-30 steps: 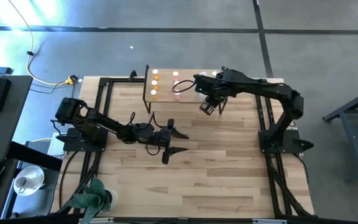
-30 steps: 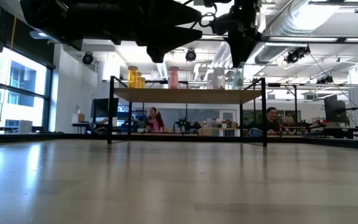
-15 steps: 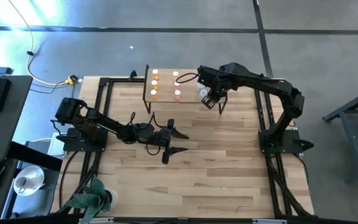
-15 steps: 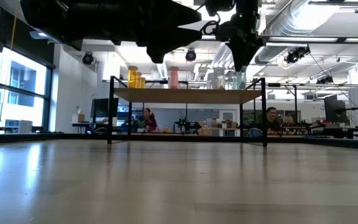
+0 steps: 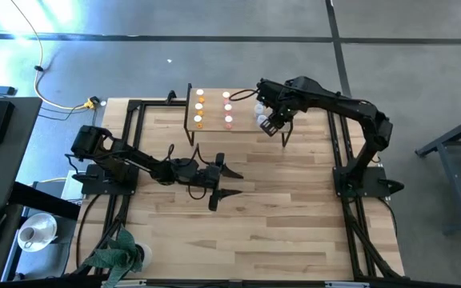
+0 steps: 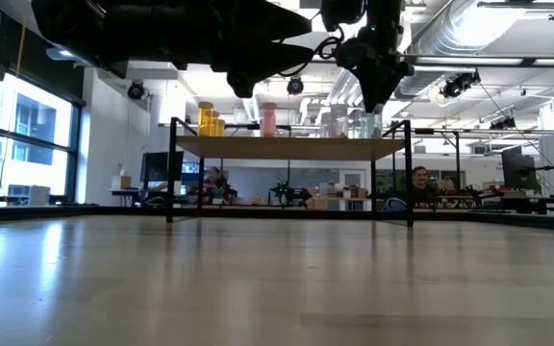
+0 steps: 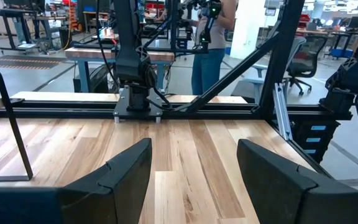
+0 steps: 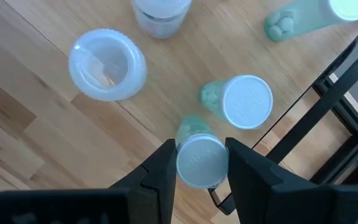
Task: Pick and place medicine bottles onto shelf by color
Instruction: Align the blue pill bottle with the other blue pill bottles on the shelf, then adjust the white pill bottles on the shelf
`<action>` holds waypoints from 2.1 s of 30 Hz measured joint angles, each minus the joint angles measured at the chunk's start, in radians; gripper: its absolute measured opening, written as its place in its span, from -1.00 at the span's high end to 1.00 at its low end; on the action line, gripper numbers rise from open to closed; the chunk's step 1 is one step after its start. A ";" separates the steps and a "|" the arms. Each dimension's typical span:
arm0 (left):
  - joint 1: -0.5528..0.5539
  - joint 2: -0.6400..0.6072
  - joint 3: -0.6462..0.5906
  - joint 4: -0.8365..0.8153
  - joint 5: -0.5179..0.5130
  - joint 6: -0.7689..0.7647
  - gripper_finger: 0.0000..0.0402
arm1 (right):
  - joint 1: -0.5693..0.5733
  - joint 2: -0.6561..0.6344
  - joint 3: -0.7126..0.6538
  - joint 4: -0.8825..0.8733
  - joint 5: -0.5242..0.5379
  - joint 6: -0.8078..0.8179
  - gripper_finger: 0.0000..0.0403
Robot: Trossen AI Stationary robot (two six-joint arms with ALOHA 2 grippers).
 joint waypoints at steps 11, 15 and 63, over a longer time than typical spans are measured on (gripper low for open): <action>0.000 0.000 0.000 0.000 0.000 0.000 -0.13 | 0.001 0.000 0.000 0.001 0.000 0.000 0.27; 0.000 0.000 0.000 0.000 0.000 0.000 -0.13 | 0.001 -0.001 0.000 0.001 0.001 -0.002 0.22; 0.000 0.000 0.000 -0.027 0.001 -0.003 -0.13 | 0.002 -0.005 0.132 -0.048 -0.040 0.003 0.21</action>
